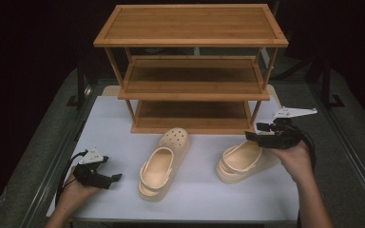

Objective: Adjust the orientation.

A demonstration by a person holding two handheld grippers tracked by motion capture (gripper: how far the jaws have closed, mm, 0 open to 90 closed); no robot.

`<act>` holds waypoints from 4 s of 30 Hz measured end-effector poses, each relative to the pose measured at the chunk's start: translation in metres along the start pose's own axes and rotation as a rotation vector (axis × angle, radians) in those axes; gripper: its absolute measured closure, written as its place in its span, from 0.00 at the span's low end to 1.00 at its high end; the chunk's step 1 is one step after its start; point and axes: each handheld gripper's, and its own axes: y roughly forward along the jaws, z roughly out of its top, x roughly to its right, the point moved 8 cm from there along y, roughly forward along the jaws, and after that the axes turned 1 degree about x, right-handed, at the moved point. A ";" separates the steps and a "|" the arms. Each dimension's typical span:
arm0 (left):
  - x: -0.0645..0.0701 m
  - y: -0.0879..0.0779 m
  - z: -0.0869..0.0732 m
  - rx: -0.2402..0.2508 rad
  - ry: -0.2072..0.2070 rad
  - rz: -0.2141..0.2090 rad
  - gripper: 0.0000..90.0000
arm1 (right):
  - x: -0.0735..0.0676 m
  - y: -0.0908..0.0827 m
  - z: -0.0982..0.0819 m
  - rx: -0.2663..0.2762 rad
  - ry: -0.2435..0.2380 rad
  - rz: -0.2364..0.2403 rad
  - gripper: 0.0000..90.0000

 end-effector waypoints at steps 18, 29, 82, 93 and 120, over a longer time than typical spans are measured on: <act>0.000 0.000 0.000 -0.001 -0.002 0.000 0.09 | 0.111 -0.003 -0.035 -0.055 0.160 -0.210 1.00; 0.000 0.000 0.000 -0.003 -0.001 -0.001 0.09 | 0.134 0.009 -0.054 -0.109 0.191 -0.225 1.00; 0.000 0.000 0.000 -0.003 0.000 -0.001 0.09 | 0.047 0.003 -0.072 -0.053 0.056 -0.148 1.00; 0.000 0.000 0.000 -0.003 0.001 -0.001 0.09 | 0.005 -0.008 -0.109 -0.098 0.019 -0.070 1.00; 0.000 0.000 0.000 -0.005 0.000 -0.003 0.09 | 0.018 0.020 -0.105 -0.151 0.006 -0.084 1.00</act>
